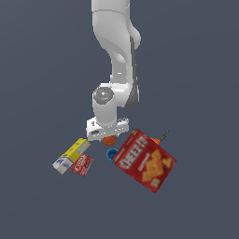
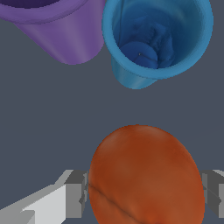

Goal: Pick up a designated object from a clutter of objects.

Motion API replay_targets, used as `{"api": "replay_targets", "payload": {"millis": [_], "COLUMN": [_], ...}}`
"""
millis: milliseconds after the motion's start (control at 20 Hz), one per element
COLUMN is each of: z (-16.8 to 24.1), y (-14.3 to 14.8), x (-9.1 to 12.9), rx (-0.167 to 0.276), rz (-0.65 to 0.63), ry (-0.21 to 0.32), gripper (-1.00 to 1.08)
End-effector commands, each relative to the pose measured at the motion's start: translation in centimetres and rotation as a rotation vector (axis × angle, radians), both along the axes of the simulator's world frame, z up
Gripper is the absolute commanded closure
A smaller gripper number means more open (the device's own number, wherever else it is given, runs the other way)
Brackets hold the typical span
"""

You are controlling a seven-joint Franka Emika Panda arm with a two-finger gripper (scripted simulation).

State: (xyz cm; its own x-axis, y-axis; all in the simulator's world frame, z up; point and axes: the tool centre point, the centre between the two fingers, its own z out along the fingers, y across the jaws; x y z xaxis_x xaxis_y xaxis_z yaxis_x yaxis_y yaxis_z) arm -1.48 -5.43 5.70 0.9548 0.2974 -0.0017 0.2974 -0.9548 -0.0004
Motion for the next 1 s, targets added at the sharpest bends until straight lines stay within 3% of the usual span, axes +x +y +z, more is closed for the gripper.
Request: {"api": "replay_targets", "payload": {"millis": [0,450,950], "z": [0.9,6.6,16.6], "y": [0.5,3.5,8.8], "x": [0.0,-0.8,-1.9], "rx": [0.000,-0.001,-0.003], "rz": [0.001,0.001,0.001], "ry": [-0.003,-0.002,-0.002], "gripper": [1.08,1.08,1.08]}}
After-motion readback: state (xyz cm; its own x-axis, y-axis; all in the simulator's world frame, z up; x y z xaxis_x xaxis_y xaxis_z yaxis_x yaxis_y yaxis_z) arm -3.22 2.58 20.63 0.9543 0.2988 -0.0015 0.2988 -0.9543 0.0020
